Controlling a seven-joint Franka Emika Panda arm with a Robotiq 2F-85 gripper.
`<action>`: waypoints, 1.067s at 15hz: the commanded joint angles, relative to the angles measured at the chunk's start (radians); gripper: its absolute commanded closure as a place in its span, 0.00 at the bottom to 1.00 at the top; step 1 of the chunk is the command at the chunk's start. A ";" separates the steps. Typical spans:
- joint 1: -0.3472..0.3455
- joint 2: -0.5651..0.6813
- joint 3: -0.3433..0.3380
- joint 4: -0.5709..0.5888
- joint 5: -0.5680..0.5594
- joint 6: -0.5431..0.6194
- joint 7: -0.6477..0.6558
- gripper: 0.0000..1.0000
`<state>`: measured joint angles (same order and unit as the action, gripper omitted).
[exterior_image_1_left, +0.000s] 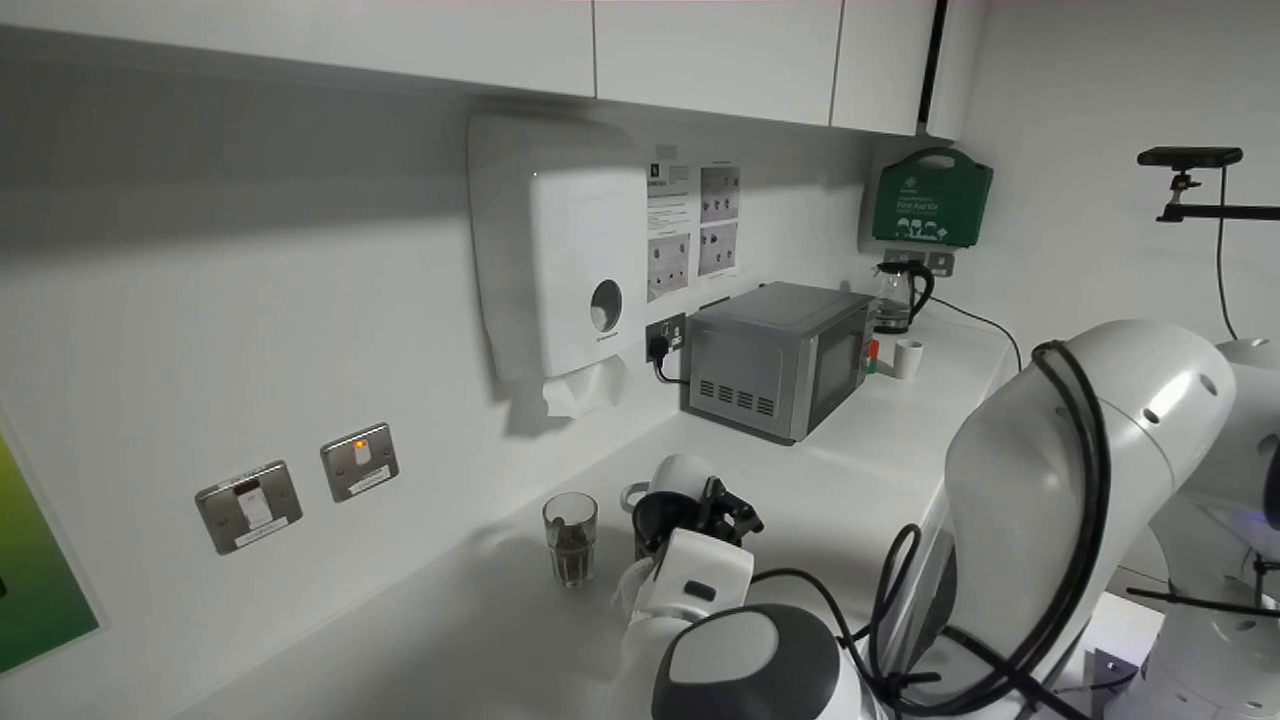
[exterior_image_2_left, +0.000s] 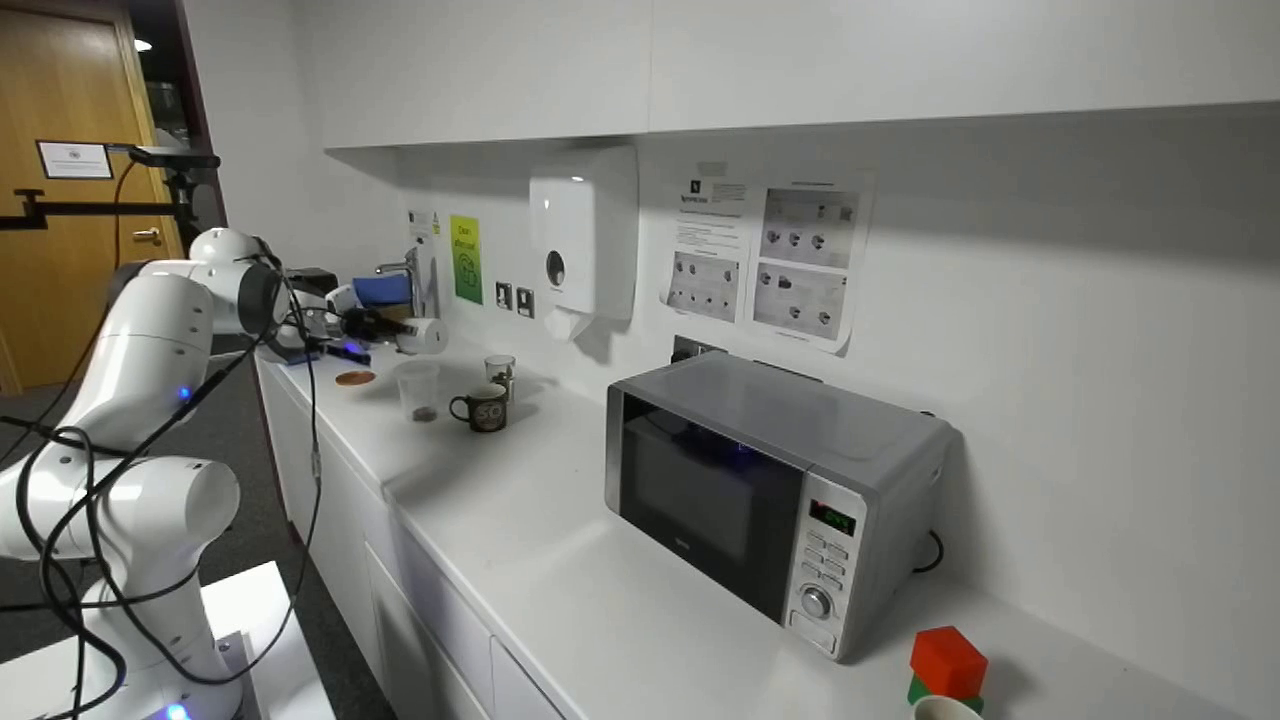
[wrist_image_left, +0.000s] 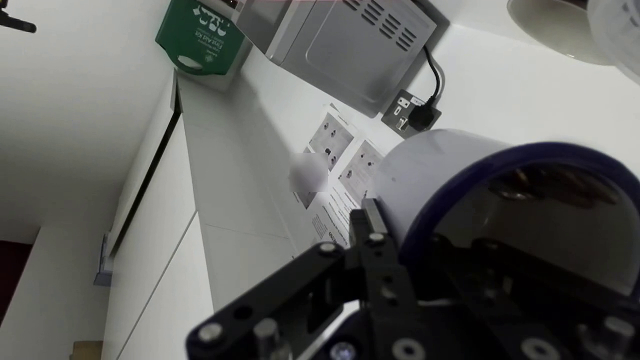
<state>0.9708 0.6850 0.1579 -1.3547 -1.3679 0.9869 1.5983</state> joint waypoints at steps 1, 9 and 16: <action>0.010 0.016 -0.007 0.034 -0.049 -0.053 -0.042 0.98; 0.013 0.032 -0.013 0.038 -0.085 -0.071 -0.039 0.98; 0.011 0.043 -0.013 0.039 -0.116 -0.102 -0.038 0.98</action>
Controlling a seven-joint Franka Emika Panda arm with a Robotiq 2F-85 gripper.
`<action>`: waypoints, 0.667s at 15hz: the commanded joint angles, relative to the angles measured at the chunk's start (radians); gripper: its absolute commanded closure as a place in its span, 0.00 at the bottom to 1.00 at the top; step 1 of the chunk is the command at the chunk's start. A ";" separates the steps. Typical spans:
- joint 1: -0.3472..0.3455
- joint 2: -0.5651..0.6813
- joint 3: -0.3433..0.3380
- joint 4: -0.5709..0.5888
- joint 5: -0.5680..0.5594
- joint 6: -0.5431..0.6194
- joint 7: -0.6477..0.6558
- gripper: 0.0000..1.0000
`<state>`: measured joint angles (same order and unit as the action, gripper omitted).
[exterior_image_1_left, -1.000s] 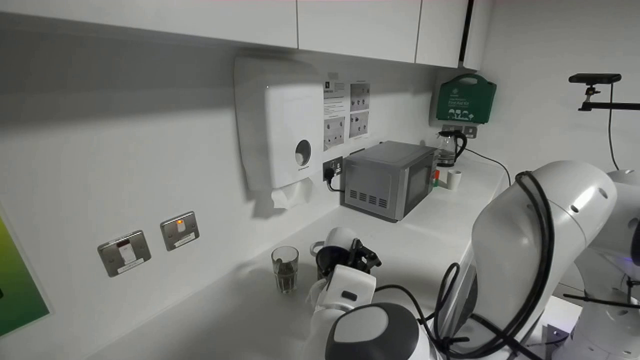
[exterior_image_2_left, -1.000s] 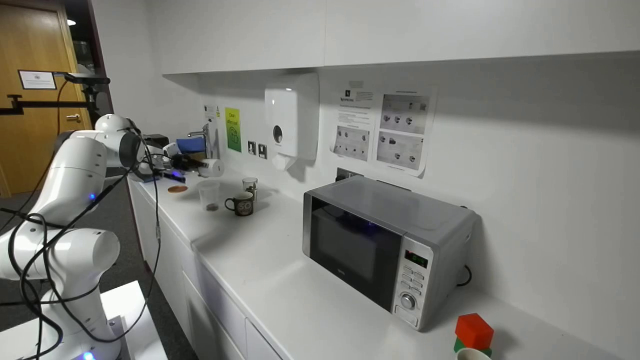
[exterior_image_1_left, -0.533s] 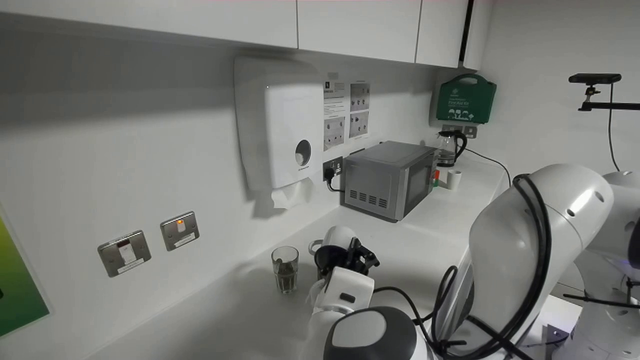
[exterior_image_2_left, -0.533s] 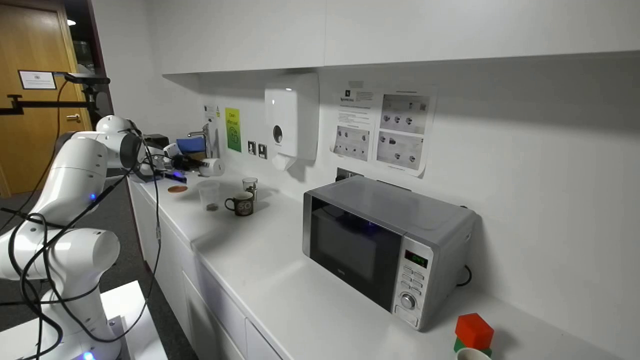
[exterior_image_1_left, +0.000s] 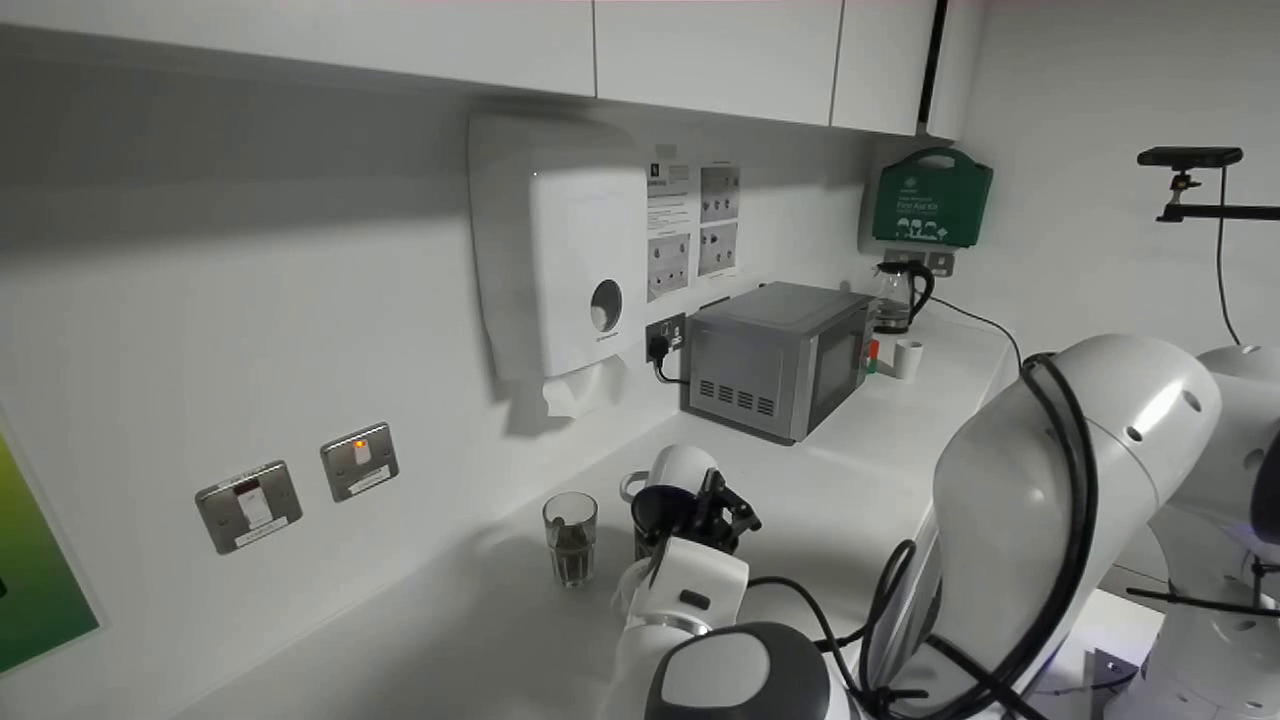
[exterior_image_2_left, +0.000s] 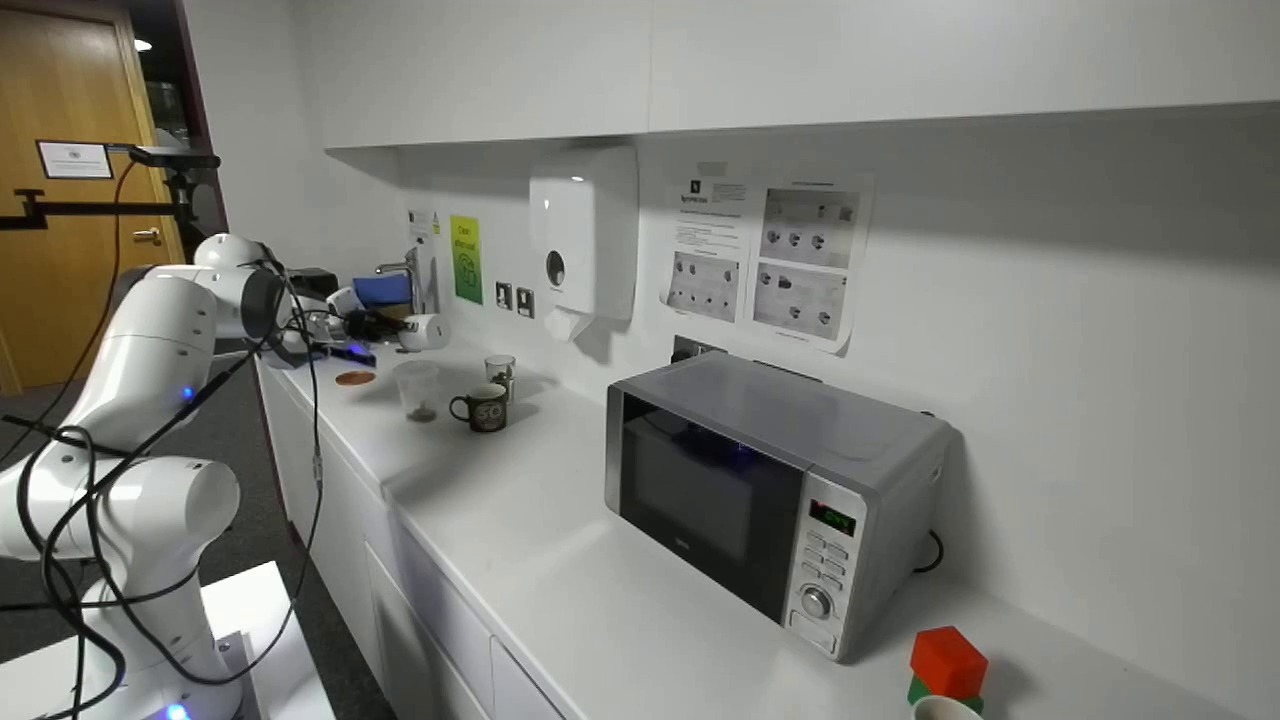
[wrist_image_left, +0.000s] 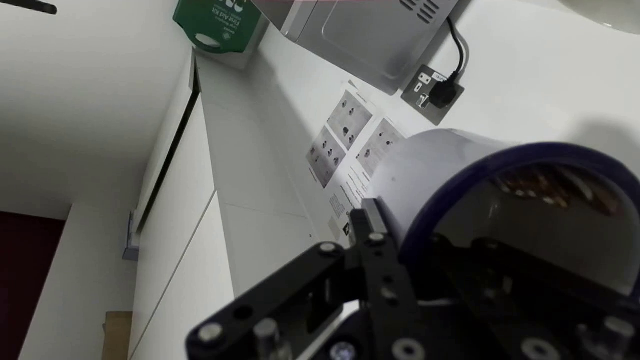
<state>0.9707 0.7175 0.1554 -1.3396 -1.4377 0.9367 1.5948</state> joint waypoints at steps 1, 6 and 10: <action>0.010 0.013 -0.009 0.025 -0.049 -0.053 -0.036 0.98; 0.011 0.016 -0.011 0.025 -0.067 -0.057 -0.037 0.98; 0.012 0.017 -0.009 0.026 -0.084 -0.062 -0.039 0.98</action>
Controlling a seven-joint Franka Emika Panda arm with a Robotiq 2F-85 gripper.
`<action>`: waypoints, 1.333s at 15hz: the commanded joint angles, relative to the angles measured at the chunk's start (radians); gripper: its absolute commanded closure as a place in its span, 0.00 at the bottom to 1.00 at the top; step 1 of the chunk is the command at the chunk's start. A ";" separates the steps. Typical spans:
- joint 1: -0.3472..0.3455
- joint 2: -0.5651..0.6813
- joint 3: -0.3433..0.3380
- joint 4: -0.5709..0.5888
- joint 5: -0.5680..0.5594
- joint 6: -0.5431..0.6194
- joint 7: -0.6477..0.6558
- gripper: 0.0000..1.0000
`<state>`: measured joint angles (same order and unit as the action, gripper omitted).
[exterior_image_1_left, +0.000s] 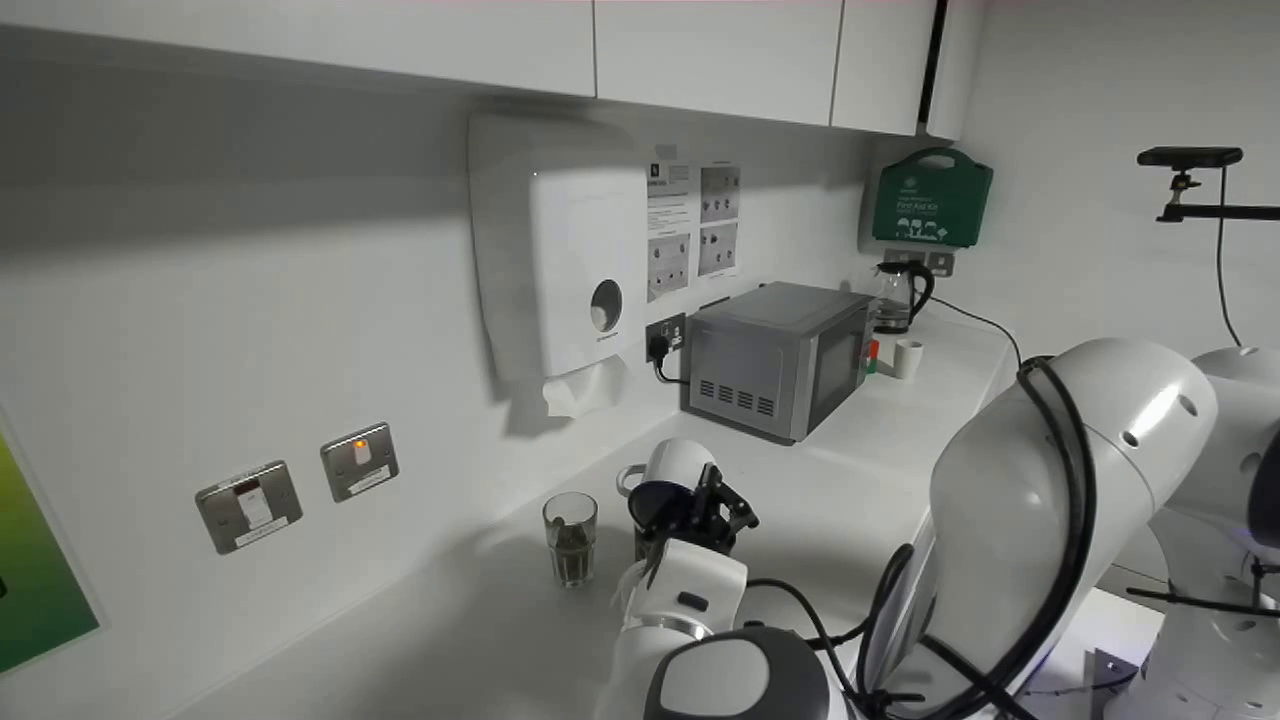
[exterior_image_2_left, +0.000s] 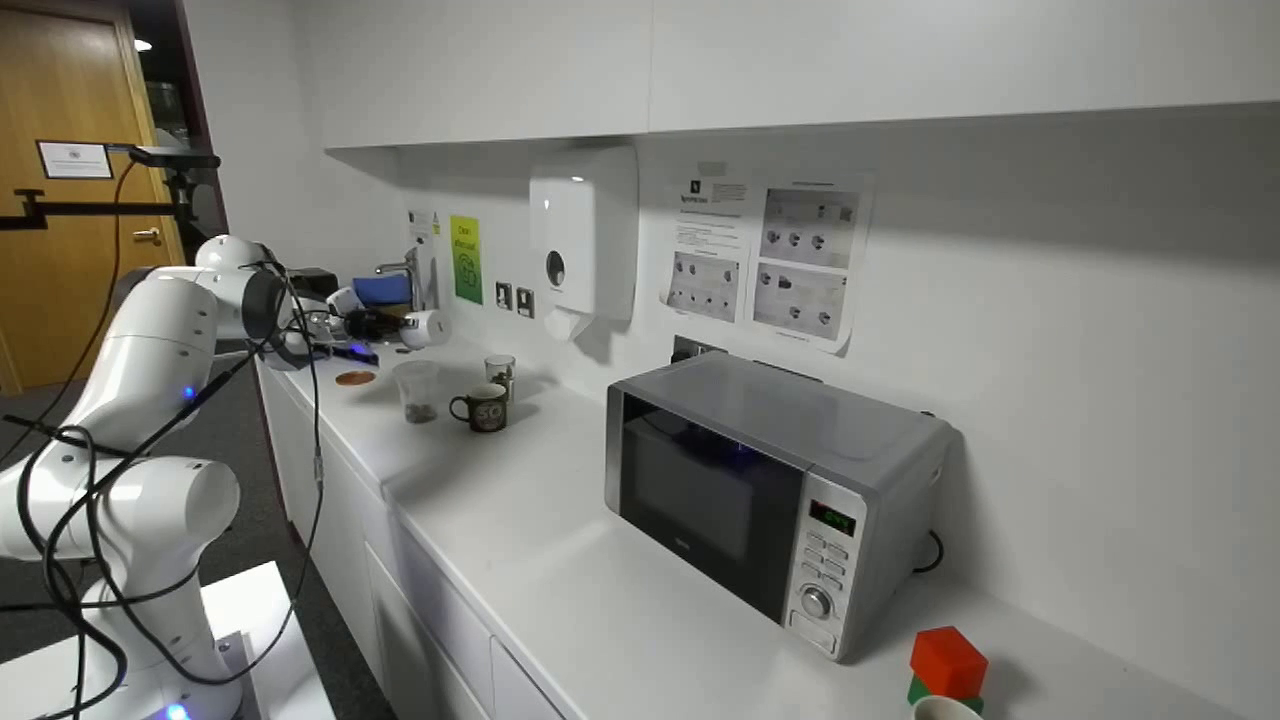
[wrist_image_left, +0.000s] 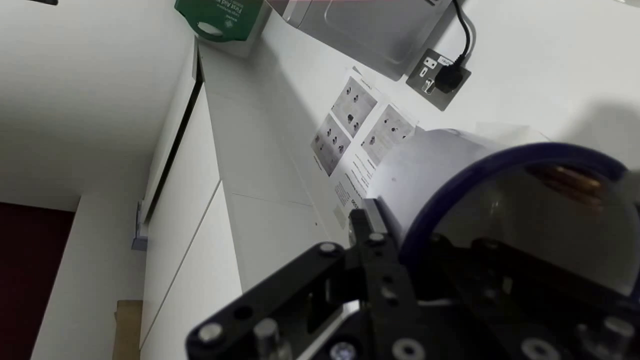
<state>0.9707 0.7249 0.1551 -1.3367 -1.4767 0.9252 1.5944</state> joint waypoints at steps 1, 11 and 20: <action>0.011 0.010 -0.008 0.023 -0.047 -0.050 -0.038 0.98; 0.011 0.013 -0.010 0.017 -0.079 -0.061 -0.037 0.98; 0.010 0.012 -0.009 0.014 -0.111 -0.060 -0.039 0.98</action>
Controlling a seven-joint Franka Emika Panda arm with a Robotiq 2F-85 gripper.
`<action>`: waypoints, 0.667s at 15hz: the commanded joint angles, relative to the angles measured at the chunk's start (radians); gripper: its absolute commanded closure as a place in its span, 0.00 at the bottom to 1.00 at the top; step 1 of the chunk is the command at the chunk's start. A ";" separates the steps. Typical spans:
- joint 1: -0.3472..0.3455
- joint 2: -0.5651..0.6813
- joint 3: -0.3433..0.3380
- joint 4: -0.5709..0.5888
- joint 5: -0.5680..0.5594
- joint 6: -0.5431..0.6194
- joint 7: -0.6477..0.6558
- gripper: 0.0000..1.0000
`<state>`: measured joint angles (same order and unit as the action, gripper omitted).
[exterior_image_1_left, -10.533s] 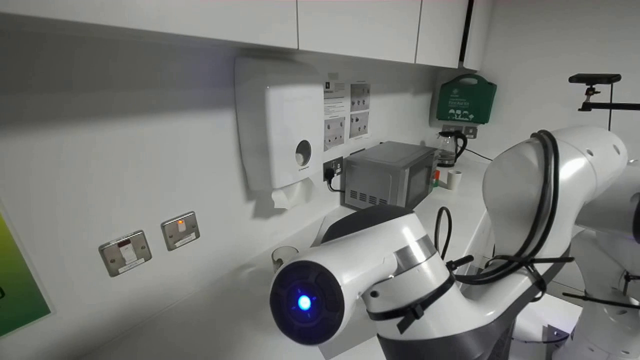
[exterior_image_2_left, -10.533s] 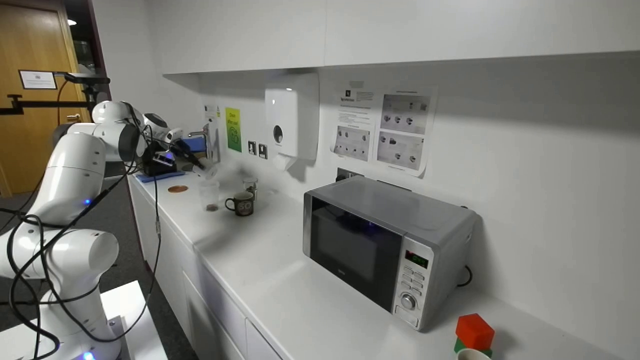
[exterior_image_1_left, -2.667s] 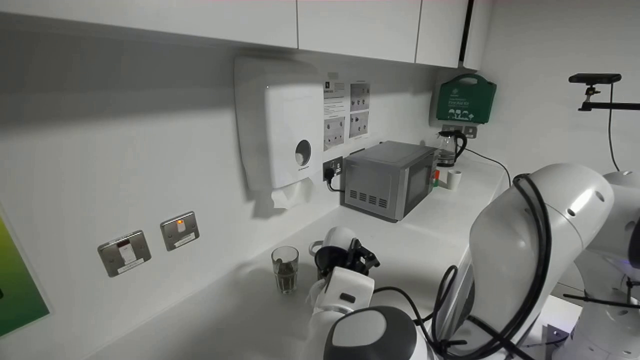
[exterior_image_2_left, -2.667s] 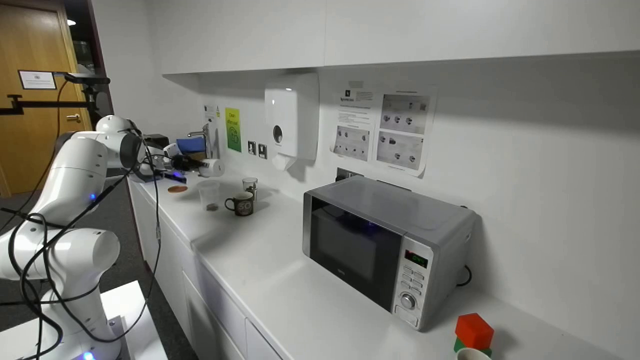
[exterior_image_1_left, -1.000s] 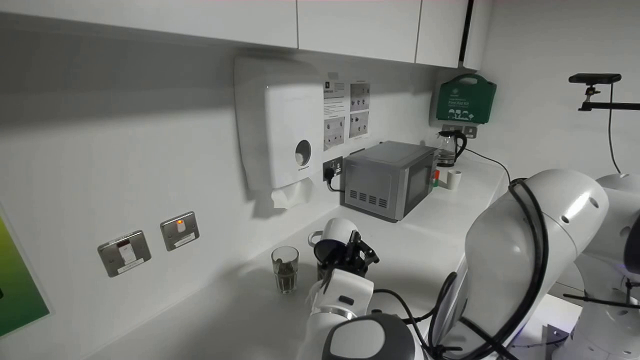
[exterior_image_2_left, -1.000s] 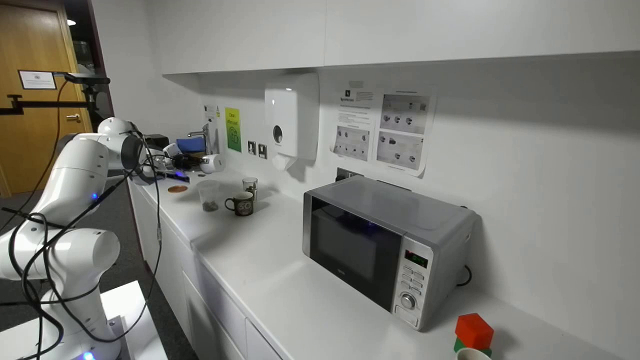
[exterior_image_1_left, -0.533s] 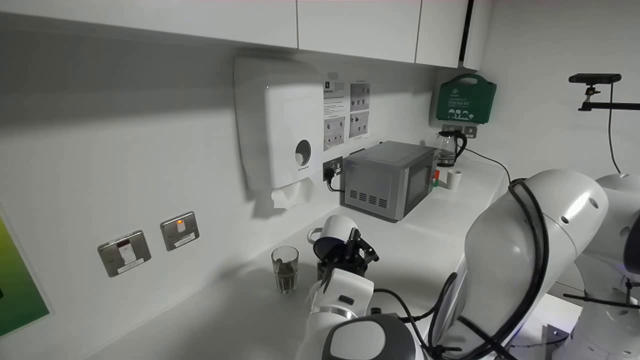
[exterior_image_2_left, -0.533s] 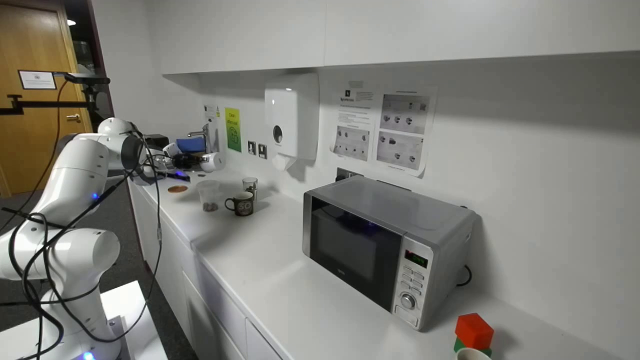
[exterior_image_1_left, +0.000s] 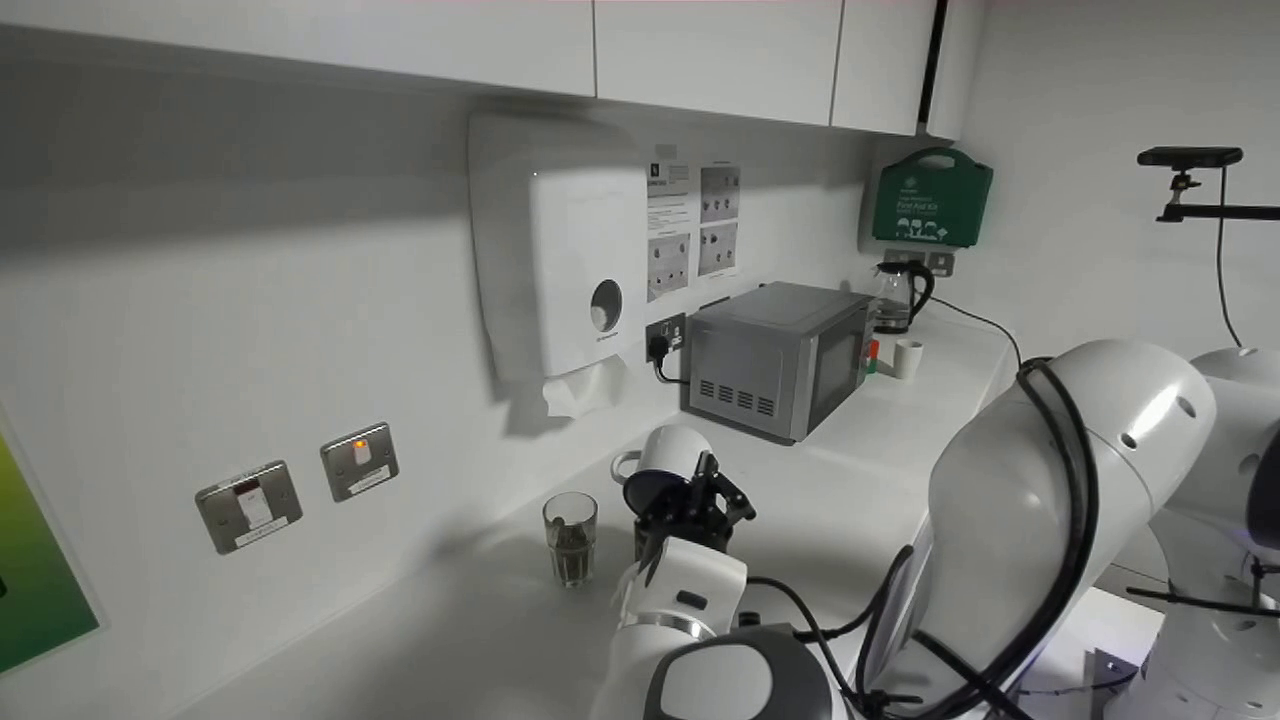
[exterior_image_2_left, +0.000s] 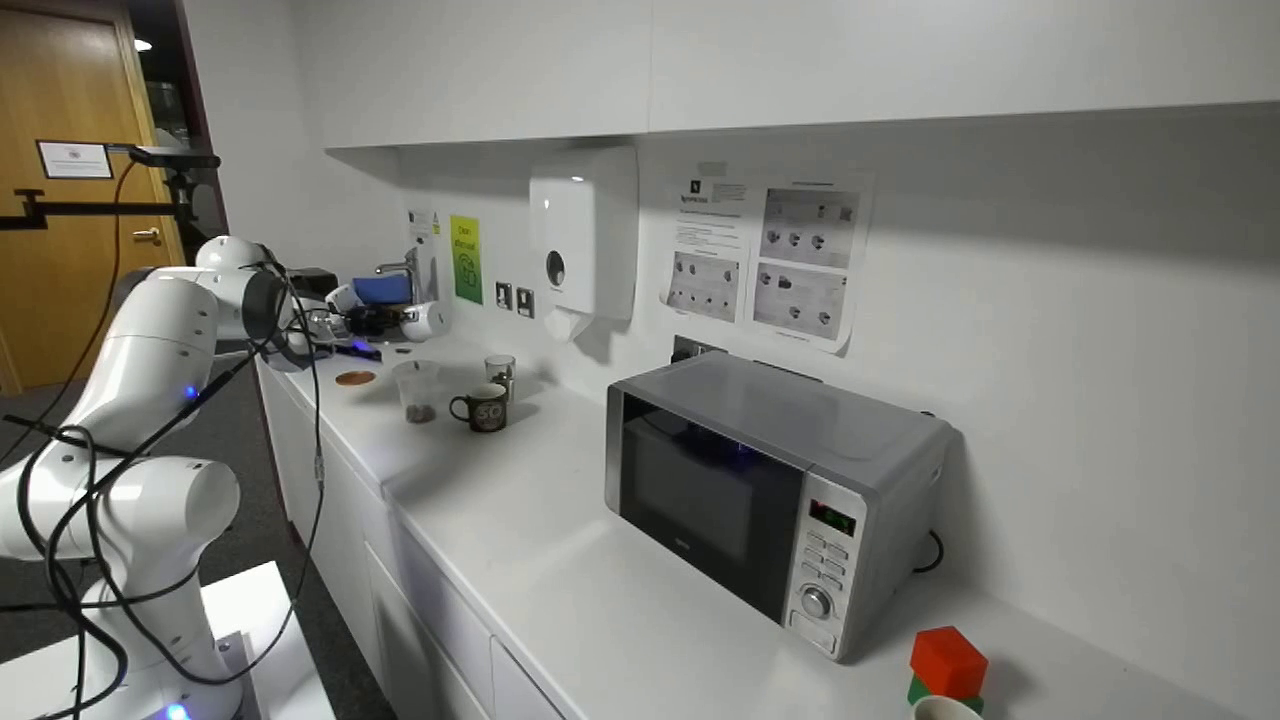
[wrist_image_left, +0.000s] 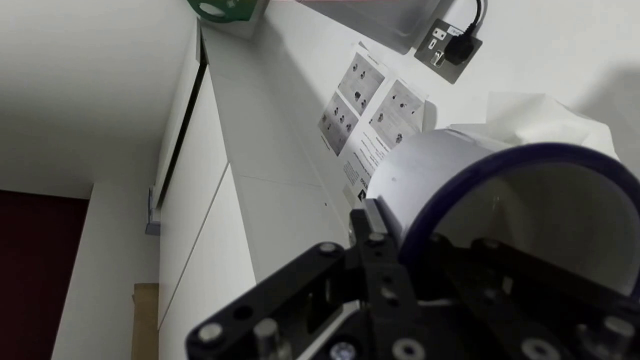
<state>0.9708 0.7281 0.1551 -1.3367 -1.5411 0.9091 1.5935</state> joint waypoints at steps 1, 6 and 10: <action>0.010 0.008 -0.009 0.013 -0.049 -0.044 -0.038 0.98; 0.010 0.008 -0.009 0.014 -0.064 -0.046 -0.049 0.98; 0.008 0.005 -0.009 0.016 -0.065 -0.045 -0.054 0.98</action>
<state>0.9708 0.7282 0.1551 -1.3367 -1.5627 0.9088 1.5774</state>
